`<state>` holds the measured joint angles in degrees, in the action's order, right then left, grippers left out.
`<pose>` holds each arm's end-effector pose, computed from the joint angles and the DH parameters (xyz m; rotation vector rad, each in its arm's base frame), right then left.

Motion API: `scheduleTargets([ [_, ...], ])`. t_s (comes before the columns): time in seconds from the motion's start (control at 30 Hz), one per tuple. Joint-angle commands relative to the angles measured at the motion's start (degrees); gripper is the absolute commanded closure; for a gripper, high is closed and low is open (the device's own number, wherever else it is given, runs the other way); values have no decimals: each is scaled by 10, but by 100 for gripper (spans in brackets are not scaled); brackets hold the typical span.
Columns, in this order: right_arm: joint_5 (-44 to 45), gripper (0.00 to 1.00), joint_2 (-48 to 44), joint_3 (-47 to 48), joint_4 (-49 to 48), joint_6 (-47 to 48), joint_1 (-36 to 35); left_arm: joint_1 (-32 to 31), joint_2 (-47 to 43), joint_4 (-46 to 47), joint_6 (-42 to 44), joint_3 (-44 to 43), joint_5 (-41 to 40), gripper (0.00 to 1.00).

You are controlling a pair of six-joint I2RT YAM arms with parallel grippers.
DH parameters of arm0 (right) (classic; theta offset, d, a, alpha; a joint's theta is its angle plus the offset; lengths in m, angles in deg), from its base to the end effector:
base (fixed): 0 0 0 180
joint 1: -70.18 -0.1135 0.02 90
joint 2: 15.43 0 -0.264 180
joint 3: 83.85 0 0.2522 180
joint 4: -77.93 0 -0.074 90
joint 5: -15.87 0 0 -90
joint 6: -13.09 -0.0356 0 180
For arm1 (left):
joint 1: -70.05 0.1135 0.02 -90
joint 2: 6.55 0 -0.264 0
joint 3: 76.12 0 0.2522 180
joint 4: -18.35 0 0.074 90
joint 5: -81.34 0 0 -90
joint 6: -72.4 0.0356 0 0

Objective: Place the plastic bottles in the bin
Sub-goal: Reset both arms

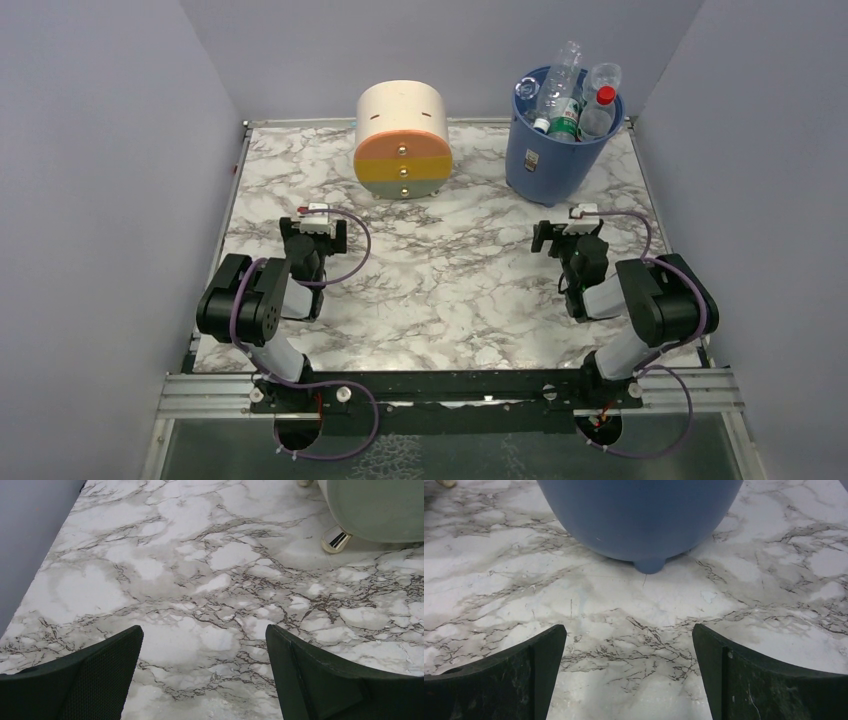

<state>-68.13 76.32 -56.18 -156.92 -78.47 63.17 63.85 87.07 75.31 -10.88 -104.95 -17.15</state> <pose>0.2449 0.0264 0.1330 -0.0052 1.7310 0.0195 0.2514 -0.0220 0.1339 0.0821 1.7058 0.1332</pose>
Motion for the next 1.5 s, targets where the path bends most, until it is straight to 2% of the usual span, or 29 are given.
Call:
scheduleTargets([
  [0.0, -19, 0, 13, -7, -72, 29, -11, 4, 5, 35, -7, 5, 16, 1],
  [0.03, -17, 1, 1, -1, -37, 27, -11, 5, 6, 33, -7, 4, 18, 1],
  [0.13, -18, 1, 17, -4, -74, 31, -12, 7, 6, 27, -7, 0, 22, 1],
  [0.23, -18, 1, 4, 7, -26, 24, -12, 8, 6, 24, -7, -1, 25, 1],
  [0.33, -20, 1, 16, 0, -60, 27, -12, 8, 4, 25, -9, 1, 22, 1],
  [0.47, -19, 1, 10, 2, -48, 25, -12, 8, 5, 22, -19, -2, -5, 1],
  [1.47, -21, 1, 10, 1, -51, 26, -11, 8, 6, 21, -20, -4, -8, 1],
])
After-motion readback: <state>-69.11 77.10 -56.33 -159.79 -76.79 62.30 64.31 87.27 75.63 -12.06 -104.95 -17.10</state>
